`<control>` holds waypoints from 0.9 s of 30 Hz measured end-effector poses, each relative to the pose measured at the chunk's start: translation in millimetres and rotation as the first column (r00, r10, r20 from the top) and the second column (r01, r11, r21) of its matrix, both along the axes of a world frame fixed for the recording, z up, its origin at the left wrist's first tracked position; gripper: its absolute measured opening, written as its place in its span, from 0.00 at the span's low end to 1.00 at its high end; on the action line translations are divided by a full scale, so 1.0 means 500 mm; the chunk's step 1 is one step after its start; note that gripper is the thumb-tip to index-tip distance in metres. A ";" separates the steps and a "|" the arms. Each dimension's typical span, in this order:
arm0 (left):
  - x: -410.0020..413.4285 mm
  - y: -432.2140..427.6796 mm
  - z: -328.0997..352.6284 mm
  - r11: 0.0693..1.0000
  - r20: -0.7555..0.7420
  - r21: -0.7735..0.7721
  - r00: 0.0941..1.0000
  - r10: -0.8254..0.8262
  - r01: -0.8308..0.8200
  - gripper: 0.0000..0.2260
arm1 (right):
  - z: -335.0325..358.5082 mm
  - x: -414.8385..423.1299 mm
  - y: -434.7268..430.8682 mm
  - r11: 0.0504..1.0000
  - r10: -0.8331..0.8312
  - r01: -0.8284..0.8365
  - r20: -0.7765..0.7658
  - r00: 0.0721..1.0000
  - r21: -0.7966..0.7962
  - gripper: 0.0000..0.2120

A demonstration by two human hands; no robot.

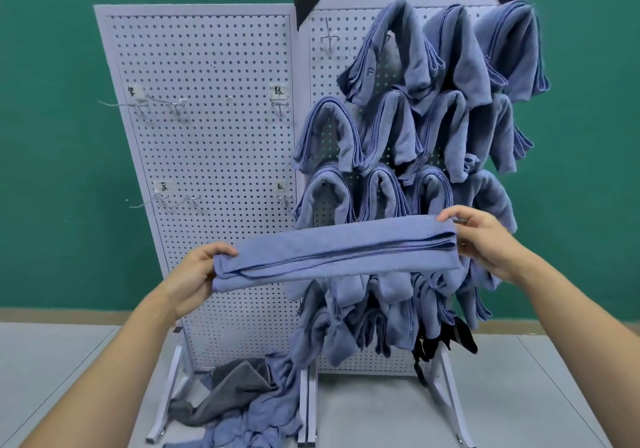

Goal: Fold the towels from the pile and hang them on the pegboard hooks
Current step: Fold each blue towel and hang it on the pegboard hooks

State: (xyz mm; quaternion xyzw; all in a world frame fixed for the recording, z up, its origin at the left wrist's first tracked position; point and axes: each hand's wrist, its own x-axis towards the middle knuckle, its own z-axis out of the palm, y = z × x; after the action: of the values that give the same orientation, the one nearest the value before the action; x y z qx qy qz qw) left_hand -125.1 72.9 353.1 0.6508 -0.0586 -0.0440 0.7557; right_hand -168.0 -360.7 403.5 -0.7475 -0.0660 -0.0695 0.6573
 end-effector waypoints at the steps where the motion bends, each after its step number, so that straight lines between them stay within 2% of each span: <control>1: 0.007 0.000 -0.004 1.000 -0.002 0.024 1.000 -0.009 0.009 0.28 | 0.007 0.005 0.005 1.000 -0.013 0.013 -0.003 1.000 -0.002 0.05; 2: 0.013 0.000 -0.008 0.999 -0.011 0.040 1.000 -0.014 0.014 0.28 | 0.010 0.018 0.005 0.999 -0.032 0.032 -0.006 0.999 -0.017 0.12; 3: 0.018 -0.003 -0.013 0.998 -0.025 0.055 1.000 -0.019 0.020 0.28 | 0.018 0.022 0.010 1.000 -0.031 0.031 -0.010 0.999 0.000 0.14; 5: 0.030 -0.009 -0.029 0.997 -0.089 0.068 0.996 -0.028 0.034 0.26 | 0.045 0.025 0.027 0.999 -0.004 0.004 -0.011 1.000 0.037 0.07; 7: 0.042 -0.022 -0.048 0.993 -0.169 0.109 0.985 -0.022 0.041 0.23 | 0.074 0.034 0.047 0.999 -0.009 0.009 0.014 1.000 -0.037 0.05; 9: 0.057 -0.035 -0.070 0.969 -0.252 0.235 0.968 -0.010 0.072 0.21 | 0.100 0.054 0.073 0.988 -0.045 0.058 0.098 0.994 -0.141 0.06; 12: 0.064 -0.073 -0.085 0.857 -0.316 0.488 0.949 -0.004 0.167 0.21 | 0.145 0.076 0.129 0.991 0.003 0.007 0.078 0.997 -0.130 0.05; 13: 0.059 -0.094 -0.079 0.830 -0.295 0.533 0.955 -0.002 0.167 0.19 | 0.159 0.081 0.150 0.990 0.029 -0.023 0.046 0.999 -0.139 0.05; 15: 0.046 -0.147 -0.053 0.848 -0.181 0.520 0.984 -0.007 0.101 0.15 | 0.180 0.094 0.185 0.979 0.070 -0.070 -0.011 0.998 -0.192 0.06; 18: 0.007 -0.239 0.000 0.964 0.018 0.267 1.000 -0.019 0.013 0.09 | 0.194 0.108 0.227 0.952 0.090 -0.099 -0.046 0.995 -0.289 0.04; 20: -0.016 -0.292 0.032 0.988 0.109 0.156 0.993 -0.039 0.022 0.15 | 0.206 0.113 0.246 0.946 0.092 -0.103 -0.052 0.994 -0.308 0.05; 23: -0.034 -0.351 0.062 0.986 0.217 0.164 0.975 -0.052 0.016 0.27 | 0.239 0.106 0.260 0.945 0.089 -0.097 -0.038 0.995 -0.312 0.05; 25: -0.034 -0.373 0.069 0.973 0.284 0.213 0.959 0.022 -0.086 0.36 | 0.265 0.100 0.255 0.958 0.062 -0.063 -0.011 0.998 -0.281 0.05; 27: -0.026 -0.381 0.071 0.923 0.356 0.295 0.925 0.135 -0.249 0.47 | 0.295 0.093 0.239 0.977 0.026 -0.022 0.018 1.000 -0.211 0.07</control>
State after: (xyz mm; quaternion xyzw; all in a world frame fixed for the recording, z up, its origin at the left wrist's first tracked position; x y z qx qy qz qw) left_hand -138.1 -117.8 388.7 0.7704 -0.1105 0.1311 0.6141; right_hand -121.7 -241.2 551.0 -0.8114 -0.0886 -0.0619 0.5744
